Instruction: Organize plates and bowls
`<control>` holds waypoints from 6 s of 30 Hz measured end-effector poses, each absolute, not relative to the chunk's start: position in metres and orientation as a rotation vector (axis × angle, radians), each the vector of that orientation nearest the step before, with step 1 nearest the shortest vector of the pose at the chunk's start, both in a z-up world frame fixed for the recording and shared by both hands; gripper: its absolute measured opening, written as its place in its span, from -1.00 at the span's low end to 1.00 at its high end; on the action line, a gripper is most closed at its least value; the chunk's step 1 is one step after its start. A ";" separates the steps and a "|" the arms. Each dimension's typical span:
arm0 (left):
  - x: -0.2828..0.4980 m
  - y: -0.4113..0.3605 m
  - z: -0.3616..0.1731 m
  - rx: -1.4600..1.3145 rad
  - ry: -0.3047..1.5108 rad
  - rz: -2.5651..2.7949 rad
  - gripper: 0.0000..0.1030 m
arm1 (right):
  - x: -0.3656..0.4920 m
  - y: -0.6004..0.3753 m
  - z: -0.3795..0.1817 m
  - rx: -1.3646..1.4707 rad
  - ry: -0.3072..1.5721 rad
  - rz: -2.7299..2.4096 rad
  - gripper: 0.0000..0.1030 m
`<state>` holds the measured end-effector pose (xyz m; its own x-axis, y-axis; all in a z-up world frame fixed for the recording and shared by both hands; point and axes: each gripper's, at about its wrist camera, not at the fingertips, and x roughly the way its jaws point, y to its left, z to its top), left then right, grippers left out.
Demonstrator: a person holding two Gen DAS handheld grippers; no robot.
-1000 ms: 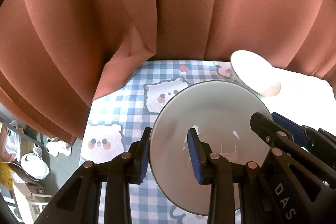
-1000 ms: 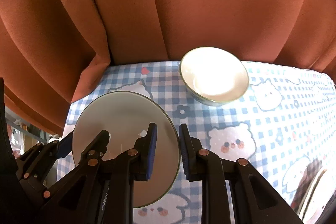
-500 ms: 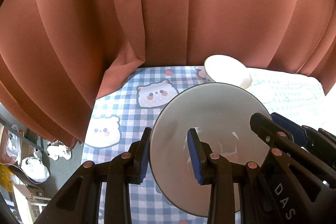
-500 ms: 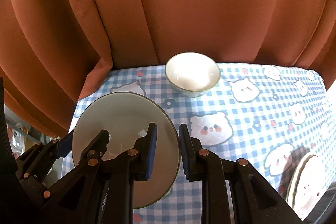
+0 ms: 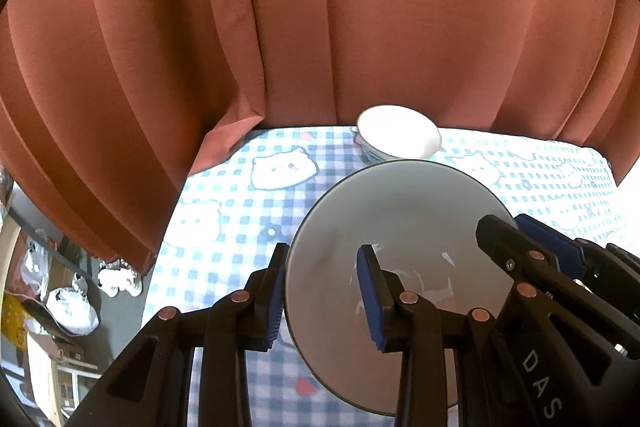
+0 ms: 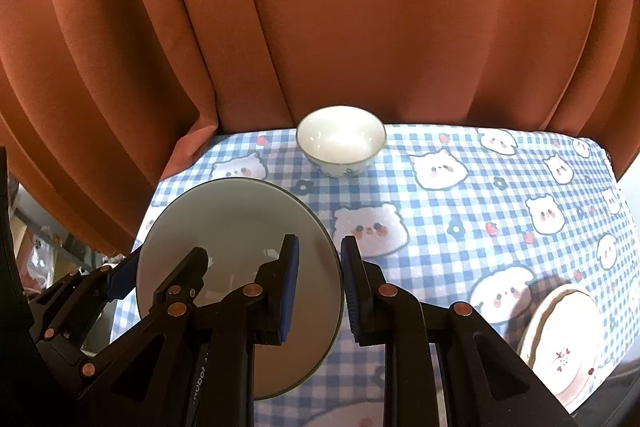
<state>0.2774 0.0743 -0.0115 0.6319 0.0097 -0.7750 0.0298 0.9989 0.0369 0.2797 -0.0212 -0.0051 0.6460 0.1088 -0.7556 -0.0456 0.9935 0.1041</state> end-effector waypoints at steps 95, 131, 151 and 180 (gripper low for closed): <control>0.149 -0.082 -0.103 0.042 1.074 -0.019 0.09 | 0.165 -0.203 -0.112 0.023 1.083 0.192 -0.46; 0.177 0.013 -0.022 0.042 0.871 -0.140 0.67 | 0.182 -0.119 -0.031 0.033 0.912 0.113 0.41; 0.294 0.092 0.005 0.062 0.813 -0.264 0.61 | 0.282 -0.021 0.010 0.043 0.842 -0.056 0.42; 0.453 0.046 -0.054 0.127 0.859 -0.182 0.31 | 0.451 -0.055 -0.038 0.104 0.869 -0.148 0.48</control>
<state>0.4528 0.0460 -0.0536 0.6391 -0.1079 -0.7615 0.2096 0.9771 0.0376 0.4511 -0.0547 -0.0383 0.6365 -0.0867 -0.7664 0.1715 0.9847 0.0311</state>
